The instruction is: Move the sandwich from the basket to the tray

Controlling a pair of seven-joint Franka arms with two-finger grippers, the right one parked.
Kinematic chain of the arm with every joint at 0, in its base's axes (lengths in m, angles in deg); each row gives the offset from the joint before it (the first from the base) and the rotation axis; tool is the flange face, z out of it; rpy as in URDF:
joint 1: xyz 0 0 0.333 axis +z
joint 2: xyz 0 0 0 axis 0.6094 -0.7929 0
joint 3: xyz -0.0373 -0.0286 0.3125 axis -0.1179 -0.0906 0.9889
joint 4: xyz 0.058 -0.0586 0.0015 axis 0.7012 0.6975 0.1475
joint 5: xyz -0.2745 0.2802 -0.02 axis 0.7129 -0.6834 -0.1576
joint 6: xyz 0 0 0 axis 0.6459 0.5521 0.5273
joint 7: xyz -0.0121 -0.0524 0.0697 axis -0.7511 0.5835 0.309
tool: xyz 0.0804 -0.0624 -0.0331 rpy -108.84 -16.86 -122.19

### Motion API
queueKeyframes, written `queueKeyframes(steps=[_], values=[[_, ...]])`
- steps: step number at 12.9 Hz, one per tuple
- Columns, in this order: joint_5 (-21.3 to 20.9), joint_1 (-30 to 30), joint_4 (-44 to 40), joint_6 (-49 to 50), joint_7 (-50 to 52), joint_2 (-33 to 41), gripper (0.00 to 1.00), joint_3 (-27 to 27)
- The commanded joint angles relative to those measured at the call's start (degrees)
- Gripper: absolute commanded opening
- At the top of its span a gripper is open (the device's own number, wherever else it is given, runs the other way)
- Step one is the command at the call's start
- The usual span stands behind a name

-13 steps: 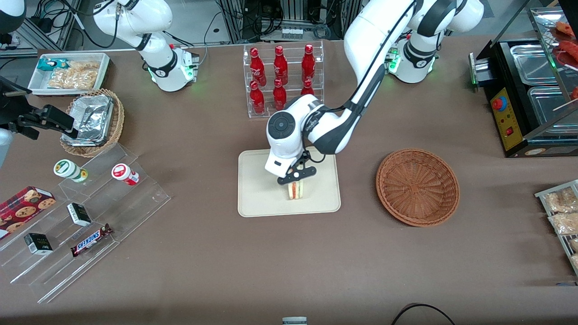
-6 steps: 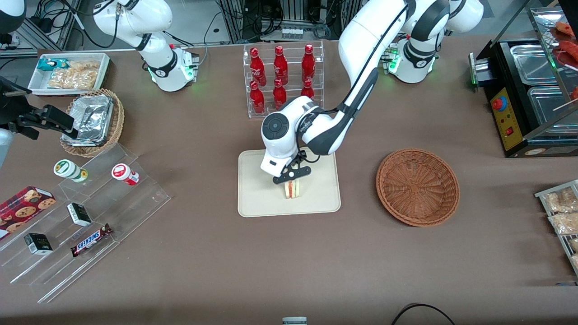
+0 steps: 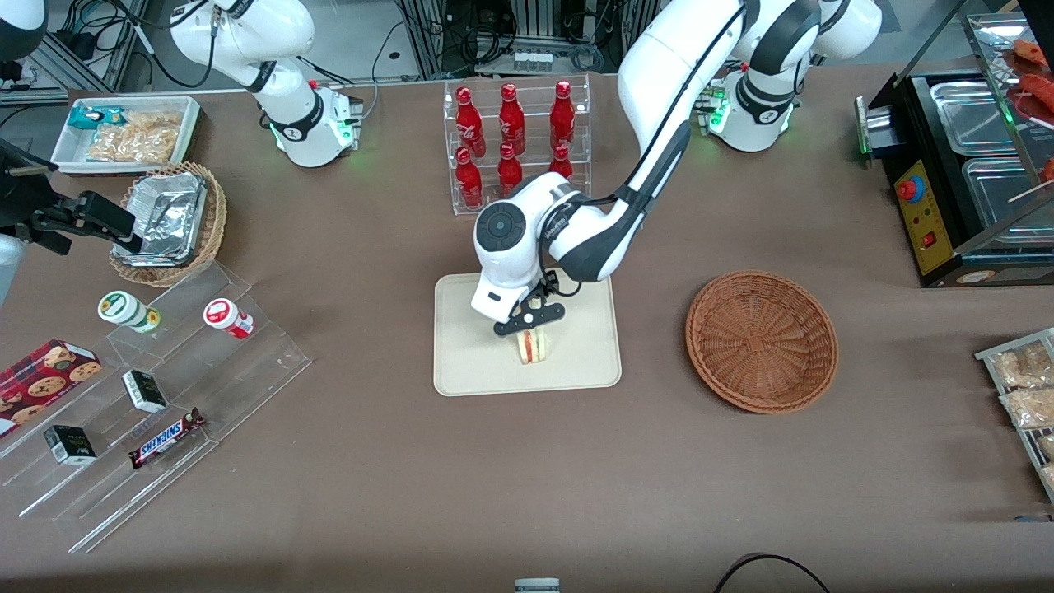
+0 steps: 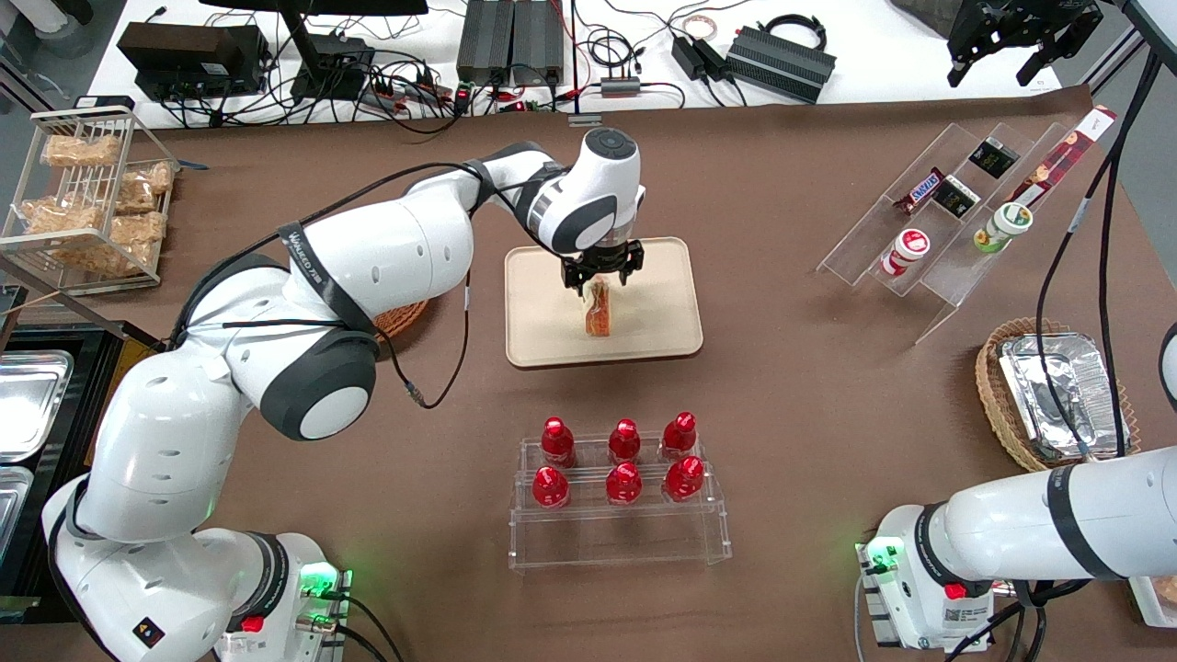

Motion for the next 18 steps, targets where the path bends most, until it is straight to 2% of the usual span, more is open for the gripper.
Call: queueKeyframes(steps=[1,4,7,9,15,18], values=[[-0.6,0.1,0.3,3.6,0.0,4.2,1.0,0.7],[0.2,4.1,3.0,7.6,-0.4,10.1,1.0,0.5],[0.3,8.8,12.7,8.8,-11.6,18.2,1.0,0.6],[0.3,12.9,16.8,11.5,-14.6,22.9,1.0,0.6],[0.3,27.0,25.1,17.8,-40.8,33.7,1.0,0.6],[0.2,34.0,25.1,22.1,-52.6,37.0,1.0,0.7]])
